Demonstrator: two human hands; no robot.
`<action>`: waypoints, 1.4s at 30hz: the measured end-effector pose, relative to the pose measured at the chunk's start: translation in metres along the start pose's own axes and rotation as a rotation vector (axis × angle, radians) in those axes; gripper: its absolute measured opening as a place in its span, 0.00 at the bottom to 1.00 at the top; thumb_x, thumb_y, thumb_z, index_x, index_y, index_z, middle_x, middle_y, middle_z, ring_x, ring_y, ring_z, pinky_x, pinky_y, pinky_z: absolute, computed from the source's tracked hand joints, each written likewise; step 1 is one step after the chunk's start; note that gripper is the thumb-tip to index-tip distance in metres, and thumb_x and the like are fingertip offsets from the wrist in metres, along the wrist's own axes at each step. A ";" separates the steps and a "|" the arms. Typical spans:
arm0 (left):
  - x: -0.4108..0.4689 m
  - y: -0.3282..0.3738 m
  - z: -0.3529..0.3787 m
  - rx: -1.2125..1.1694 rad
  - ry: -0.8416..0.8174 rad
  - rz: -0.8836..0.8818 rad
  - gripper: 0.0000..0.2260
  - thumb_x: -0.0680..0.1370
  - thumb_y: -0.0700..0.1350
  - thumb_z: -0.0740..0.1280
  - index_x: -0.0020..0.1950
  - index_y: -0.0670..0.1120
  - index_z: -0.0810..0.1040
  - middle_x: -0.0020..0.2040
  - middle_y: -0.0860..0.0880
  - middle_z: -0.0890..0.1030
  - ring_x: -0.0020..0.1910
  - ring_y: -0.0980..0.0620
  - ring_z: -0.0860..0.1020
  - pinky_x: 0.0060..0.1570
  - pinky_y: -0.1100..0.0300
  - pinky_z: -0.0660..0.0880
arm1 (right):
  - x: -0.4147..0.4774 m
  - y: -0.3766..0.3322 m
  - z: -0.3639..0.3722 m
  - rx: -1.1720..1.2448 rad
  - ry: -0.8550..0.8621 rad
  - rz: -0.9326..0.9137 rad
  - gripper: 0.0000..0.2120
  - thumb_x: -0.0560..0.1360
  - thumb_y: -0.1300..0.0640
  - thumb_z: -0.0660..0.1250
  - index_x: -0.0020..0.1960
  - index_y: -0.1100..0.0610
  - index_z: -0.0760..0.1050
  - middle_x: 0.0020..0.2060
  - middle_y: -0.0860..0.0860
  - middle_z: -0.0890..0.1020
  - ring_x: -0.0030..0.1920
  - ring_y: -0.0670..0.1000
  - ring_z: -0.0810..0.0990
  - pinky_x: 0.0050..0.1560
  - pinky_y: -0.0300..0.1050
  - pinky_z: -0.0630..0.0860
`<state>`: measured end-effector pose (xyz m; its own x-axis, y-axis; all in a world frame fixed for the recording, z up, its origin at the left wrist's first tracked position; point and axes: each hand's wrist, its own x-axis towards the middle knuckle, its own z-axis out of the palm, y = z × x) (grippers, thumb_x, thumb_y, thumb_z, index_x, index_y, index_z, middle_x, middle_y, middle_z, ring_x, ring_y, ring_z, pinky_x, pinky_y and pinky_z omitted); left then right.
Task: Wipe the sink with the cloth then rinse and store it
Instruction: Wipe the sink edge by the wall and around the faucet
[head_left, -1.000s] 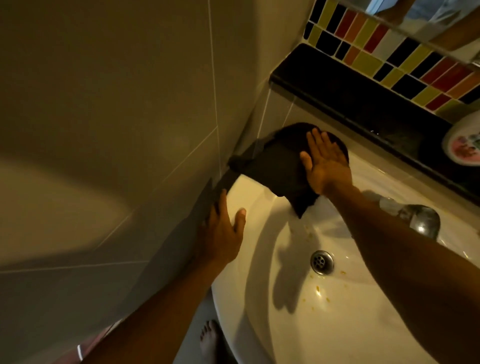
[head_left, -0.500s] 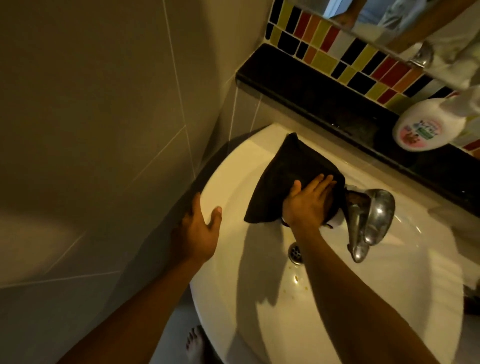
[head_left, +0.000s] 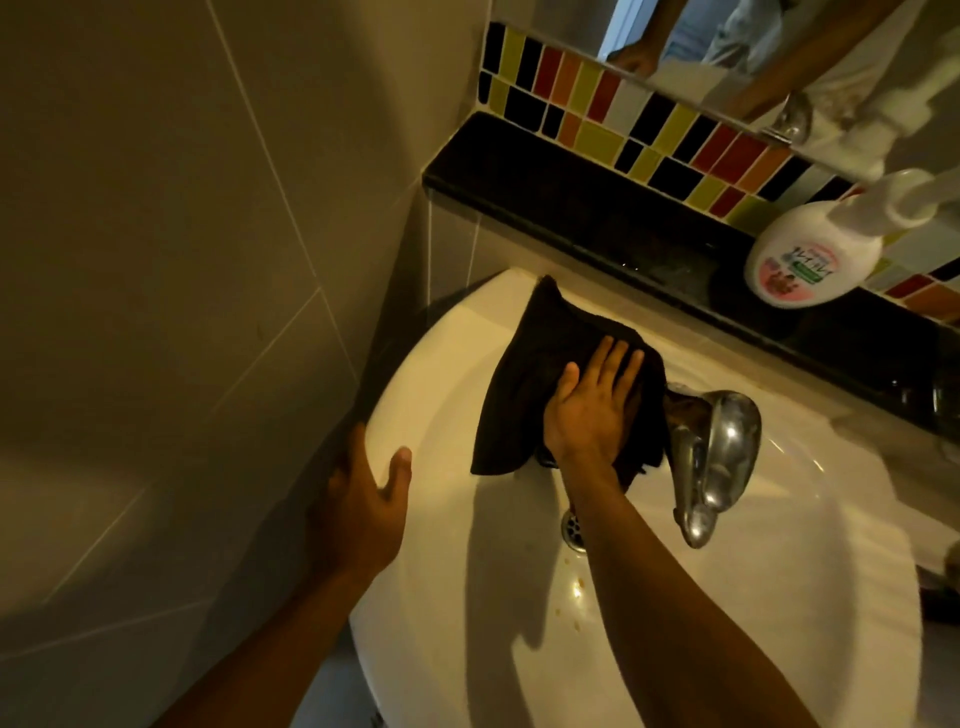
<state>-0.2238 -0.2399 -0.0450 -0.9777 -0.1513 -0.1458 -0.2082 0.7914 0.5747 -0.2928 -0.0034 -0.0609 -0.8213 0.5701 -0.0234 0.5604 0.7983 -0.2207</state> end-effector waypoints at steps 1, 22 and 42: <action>0.001 0.000 0.000 0.004 -0.005 -0.007 0.29 0.77 0.60 0.59 0.74 0.46 0.63 0.62 0.40 0.77 0.56 0.40 0.79 0.50 0.49 0.77 | 0.007 -0.001 -0.001 -0.025 0.001 -0.041 0.28 0.81 0.46 0.41 0.77 0.55 0.41 0.78 0.53 0.45 0.77 0.55 0.39 0.75 0.55 0.37; 0.000 0.004 -0.002 0.048 -0.037 -0.041 0.29 0.78 0.62 0.56 0.75 0.48 0.59 0.64 0.42 0.75 0.59 0.43 0.77 0.53 0.50 0.76 | 0.064 -0.051 0.001 -0.008 -0.063 -0.616 0.26 0.80 0.42 0.42 0.77 0.47 0.52 0.77 0.51 0.55 0.78 0.53 0.49 0.76 0.54 0.45; 0.002 0.001 0.000 0.007 -0.036 -0.034 0.29 0.78 0.62 0.56 0.73 0.47 0.62 0.62 0.42 0.77 0.57 0.42 0.79 0.51 0.49 0.78 | 0.003 0.000 -0.005 0.020 -0.033 0.047 0.30 0.81 0.45 0.45 0.78 0.56 0.41 0.78 0.56 0.43 0.77 0.58 0.45 0.75 0.54 0.45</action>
<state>-0.2255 -0.2398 -0.0448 -0.9684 -0.1571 -0.1939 -0.2409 0.7906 0.5630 -0.2945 -0.0005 -0.0566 -0.7974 0.5998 -0.0663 0.5964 0.7665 -0.2381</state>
